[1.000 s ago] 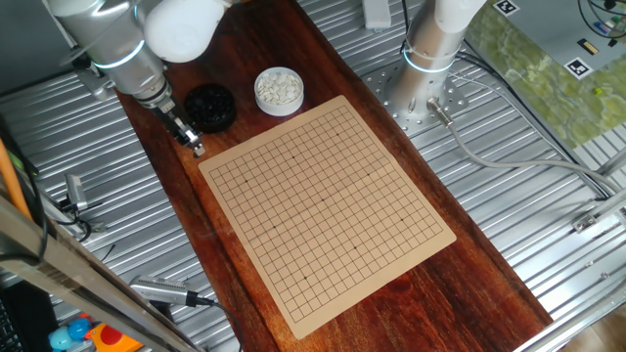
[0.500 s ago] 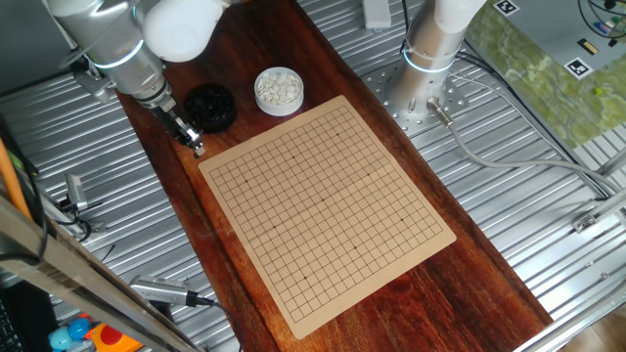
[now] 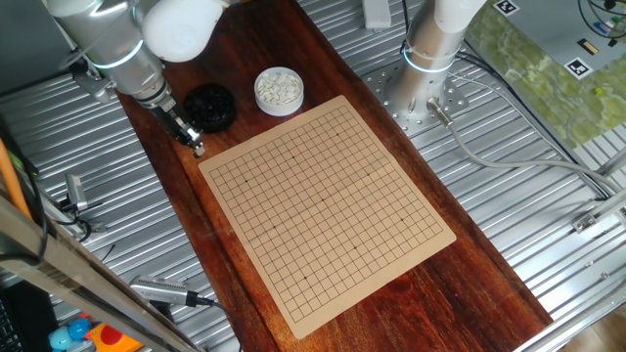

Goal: Play the first move as black on the 3-4 point in the upper right corner of the Go board

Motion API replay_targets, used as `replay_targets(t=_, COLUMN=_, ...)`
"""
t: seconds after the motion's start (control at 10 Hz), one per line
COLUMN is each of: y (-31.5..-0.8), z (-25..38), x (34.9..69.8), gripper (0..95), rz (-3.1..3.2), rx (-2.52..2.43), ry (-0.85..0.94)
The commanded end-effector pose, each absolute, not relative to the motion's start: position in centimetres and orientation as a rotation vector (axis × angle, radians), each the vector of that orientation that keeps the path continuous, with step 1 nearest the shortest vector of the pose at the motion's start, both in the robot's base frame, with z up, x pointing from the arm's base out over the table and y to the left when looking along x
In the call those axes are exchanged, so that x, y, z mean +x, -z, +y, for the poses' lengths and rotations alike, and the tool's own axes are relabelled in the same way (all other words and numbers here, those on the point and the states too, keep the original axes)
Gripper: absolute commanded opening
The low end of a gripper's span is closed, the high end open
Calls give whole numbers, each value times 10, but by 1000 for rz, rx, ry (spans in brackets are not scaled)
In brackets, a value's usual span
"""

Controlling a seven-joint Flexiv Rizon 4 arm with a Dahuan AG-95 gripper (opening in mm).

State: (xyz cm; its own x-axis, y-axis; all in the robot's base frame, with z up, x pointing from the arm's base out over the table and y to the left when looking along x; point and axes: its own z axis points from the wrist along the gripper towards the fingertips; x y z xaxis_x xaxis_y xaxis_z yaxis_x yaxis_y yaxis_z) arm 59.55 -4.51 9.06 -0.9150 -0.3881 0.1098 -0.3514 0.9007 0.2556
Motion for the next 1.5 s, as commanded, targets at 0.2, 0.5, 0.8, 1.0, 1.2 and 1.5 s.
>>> replay_targets(t=0.2, y=-87, z=-45, x=583, gripper=0, rz=-2928, rx=545, ry=343)
replay_targets(t=0.5, y=-81, z=-45, x=572, gripper=0, rz=-2942, rx=488, ry=389)
replay_targets(t=0.8, y=-72, z=-39, x=566, gripper=0, rz=-2956, rx=428, ry=434)
replay_targets(t=1.0, y=-75, z=-32, x=560, gripper=0, rz=-2969, rx=398, ry=440)
replay_targets(t=1.2, y=-74, z=-22, x=553, gripper=0, rz=-2979, rx=370, ry=433)
replay_targets(t=1.5, y=-63, z=-14, x=545, gripper=0, rz=-2997, rx=359, ry=429)
